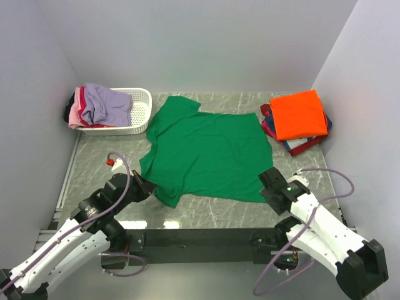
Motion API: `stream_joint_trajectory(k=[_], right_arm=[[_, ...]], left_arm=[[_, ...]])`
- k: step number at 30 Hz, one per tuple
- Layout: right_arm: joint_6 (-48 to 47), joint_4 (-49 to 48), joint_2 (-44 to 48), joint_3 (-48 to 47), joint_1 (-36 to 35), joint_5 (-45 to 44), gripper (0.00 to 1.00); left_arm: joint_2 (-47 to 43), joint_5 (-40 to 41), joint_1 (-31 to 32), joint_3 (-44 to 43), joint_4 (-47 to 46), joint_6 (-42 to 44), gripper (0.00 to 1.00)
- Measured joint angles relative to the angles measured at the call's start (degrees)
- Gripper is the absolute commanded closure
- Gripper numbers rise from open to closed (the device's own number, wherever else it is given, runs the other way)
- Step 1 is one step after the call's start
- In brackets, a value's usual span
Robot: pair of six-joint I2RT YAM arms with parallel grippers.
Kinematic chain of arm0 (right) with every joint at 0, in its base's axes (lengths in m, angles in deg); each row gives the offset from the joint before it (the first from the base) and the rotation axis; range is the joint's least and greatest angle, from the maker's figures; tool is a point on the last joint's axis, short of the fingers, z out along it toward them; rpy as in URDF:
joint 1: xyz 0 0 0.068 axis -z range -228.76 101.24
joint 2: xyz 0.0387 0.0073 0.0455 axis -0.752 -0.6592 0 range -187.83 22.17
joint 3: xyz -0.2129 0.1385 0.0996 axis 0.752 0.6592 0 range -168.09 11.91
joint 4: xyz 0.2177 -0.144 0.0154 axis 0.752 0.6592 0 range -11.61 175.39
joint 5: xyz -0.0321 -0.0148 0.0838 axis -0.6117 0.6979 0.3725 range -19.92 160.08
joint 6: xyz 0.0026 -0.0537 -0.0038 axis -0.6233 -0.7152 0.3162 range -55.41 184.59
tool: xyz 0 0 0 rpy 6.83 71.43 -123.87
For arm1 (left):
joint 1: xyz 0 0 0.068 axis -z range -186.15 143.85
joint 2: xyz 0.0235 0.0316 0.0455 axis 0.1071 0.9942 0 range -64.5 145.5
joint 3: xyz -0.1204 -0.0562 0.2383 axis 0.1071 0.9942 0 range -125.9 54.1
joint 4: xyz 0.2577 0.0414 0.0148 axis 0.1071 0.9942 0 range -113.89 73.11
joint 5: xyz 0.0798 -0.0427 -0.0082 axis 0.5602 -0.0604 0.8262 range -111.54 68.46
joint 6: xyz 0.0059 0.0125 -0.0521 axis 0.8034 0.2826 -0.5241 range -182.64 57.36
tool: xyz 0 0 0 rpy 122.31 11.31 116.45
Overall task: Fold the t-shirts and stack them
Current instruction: Flatten the tshirt out
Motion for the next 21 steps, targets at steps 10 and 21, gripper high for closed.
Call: stream_joint_trajectory(k=[10, 21], right_arm=[[-0.57, -0.63, -2.73, -0.11, 3.17, 1.29, 0.47], [-1.27, -2.29, -6.49, -0.11, 3.45, 1.46, 0.60]], left_arm=[[-0.37, -0.55, 0.00, 0.02, -0.96, 1.01, 0.99], [-0.28, -0.72, 0.00, 0.00, -1.11, 1.25, 0.99]])
